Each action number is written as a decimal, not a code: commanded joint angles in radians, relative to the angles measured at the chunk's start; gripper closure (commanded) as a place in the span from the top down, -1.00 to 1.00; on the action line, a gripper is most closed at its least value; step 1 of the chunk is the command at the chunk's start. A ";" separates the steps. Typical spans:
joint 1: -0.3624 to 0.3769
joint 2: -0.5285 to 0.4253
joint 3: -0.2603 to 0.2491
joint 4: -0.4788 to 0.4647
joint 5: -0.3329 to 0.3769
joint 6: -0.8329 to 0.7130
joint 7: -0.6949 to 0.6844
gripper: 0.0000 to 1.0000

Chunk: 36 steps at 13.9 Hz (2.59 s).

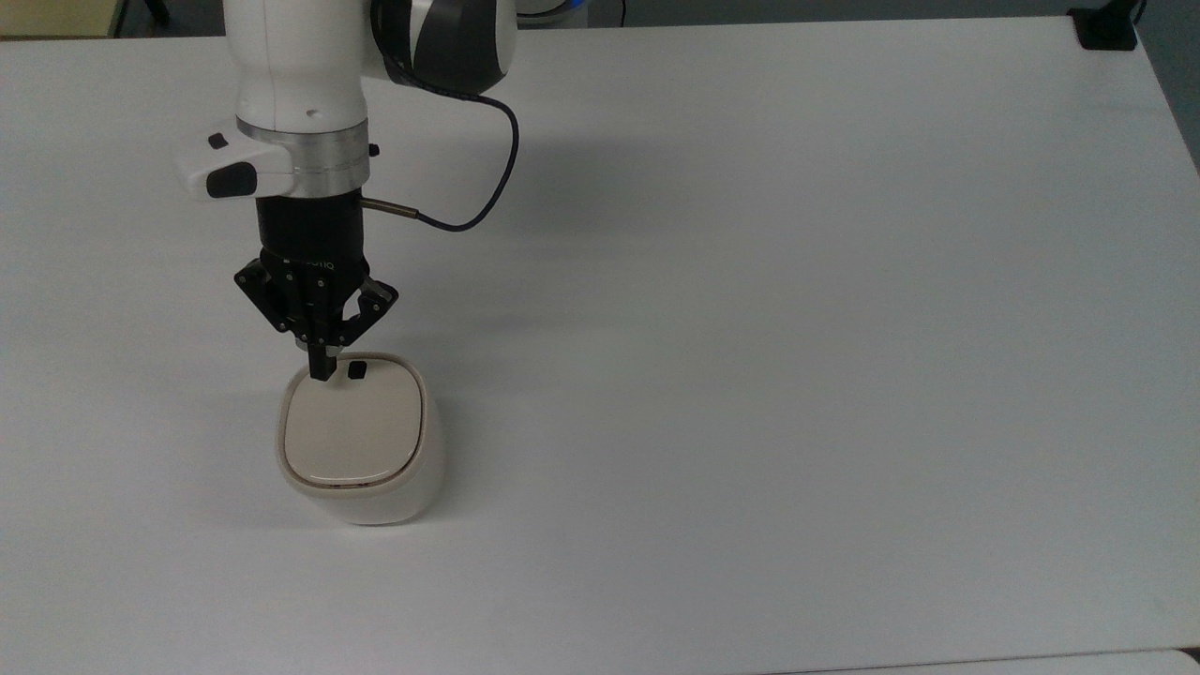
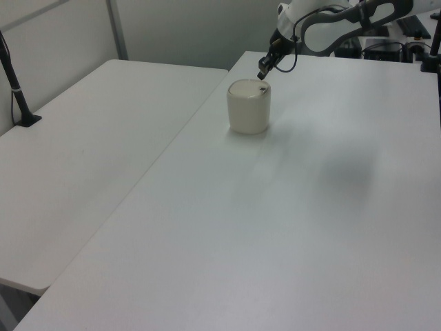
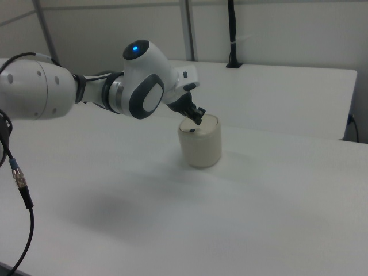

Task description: Open the trash bin

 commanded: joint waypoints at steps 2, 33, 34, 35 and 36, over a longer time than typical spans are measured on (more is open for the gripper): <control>0.015 0.000 -0.006 -0.015 0.003 0.024 0.047 -1.00; 0.078 -0.418 0.034 0.066 -0.005 -0.955 -0.039 1.00; 0.078 -0.418 0.032 0.069 -0.002 -0.953 -0.038 1.00; 0.078 -0.419 0.032 0.068 -0.002 -0.955 -0.038 1.00; 0.080 -0.421 0.032 0.066 -0.004 -0.953 -0.039 1.00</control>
